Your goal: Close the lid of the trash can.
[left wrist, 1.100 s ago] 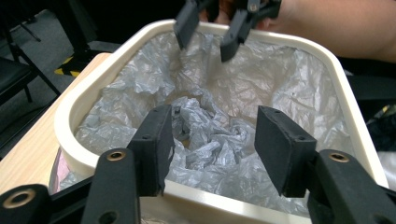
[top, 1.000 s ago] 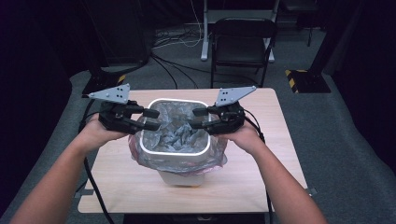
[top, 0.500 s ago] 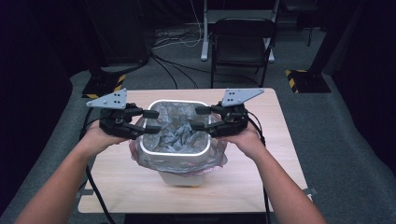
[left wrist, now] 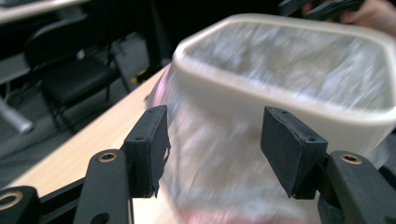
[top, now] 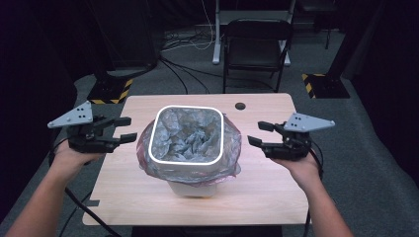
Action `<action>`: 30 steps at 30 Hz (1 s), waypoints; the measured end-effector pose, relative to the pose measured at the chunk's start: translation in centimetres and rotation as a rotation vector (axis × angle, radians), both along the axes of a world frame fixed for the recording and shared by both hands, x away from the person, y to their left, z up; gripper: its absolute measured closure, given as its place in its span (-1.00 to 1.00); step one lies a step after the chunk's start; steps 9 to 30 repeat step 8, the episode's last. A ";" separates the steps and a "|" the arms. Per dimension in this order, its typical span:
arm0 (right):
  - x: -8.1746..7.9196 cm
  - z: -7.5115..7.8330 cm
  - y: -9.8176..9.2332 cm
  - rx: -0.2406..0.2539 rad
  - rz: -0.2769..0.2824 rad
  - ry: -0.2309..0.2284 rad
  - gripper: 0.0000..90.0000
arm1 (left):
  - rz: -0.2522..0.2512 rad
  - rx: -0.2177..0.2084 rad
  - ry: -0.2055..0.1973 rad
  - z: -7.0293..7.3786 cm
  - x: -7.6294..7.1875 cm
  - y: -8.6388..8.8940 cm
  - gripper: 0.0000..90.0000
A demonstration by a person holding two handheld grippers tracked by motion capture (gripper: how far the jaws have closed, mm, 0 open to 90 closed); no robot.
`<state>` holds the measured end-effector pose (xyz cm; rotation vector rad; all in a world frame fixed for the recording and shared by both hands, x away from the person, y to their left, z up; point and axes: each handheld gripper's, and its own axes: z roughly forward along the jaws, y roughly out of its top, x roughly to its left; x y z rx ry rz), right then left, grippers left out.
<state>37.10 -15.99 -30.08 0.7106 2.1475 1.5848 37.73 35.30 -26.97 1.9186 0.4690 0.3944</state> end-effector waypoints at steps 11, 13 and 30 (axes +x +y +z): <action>-2.0 -4.7 -3.0 -0.024 -0.140 0.007 -0.17 | 0.124 0.011 0.000 -5.3 -0.5 2.6 -0.21; -2.0 -4.7 -3.0 -0.024 -0.140 0.007 -0.17 | 0.124 0.011 0.000 -5.3 -0.5 2.6 -0.21; -2.0 -4.7 -3.0 -0.024 -0.140 0.007 -0.17 | 0.124 0.011 0.000 -5.3 -0.5 2.6 -0.21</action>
